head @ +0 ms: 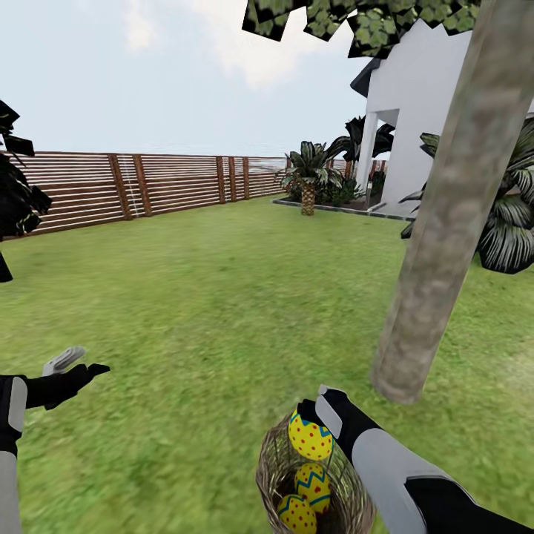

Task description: Take the three Easter eggs out of the wicker basket on the lawn in the garden, then place them on the lawn next to a single tree (choose any tree) so that all three eggs are next to the same tree and none are left in the basket.

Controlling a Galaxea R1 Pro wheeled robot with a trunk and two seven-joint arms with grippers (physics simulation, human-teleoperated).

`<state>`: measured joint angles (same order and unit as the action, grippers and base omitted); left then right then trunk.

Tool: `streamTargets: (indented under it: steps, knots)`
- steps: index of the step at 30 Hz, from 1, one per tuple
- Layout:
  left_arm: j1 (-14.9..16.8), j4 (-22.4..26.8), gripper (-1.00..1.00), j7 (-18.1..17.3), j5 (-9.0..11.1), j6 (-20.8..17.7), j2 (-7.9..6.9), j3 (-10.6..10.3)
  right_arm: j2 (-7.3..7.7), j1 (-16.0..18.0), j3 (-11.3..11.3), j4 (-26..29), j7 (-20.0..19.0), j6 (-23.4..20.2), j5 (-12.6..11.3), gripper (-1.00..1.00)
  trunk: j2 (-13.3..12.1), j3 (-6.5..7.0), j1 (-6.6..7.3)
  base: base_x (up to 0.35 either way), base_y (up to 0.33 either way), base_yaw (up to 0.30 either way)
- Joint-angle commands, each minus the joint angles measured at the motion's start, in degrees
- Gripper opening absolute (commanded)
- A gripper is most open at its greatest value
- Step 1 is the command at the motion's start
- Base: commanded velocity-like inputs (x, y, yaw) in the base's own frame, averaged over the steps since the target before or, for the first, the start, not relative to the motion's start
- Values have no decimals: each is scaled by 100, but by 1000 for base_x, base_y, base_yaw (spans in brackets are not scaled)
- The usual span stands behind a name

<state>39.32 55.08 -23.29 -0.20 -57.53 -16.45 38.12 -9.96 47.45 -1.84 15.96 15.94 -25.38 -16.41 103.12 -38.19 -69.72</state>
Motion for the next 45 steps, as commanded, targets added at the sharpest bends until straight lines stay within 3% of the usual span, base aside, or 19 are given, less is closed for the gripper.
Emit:
streamTargets:
  steps: [1,23,38,45]
  knots:
    - [5,3,100,-21,-6,-31,1,12,-3,1,-18,12,32,-21,-29,-100,-39,12,23,0,0,0]
    - [5,3,100,-24,-6,-31,1,12,-3,1,-18,12,30,-20,-12,-100,-921,407,506,-3,0,0]
    - [5,3,100,-21,-6,-39,1,21,-3,0,-13,12,29,-16,5,-100,-1523,677,836,-168,0,-2]
    - [5,3,100,-20,-6,-38,1,21,-3,-2,-10,12,25,-11,13,-100,-1803,820,989,-128,0,-212]
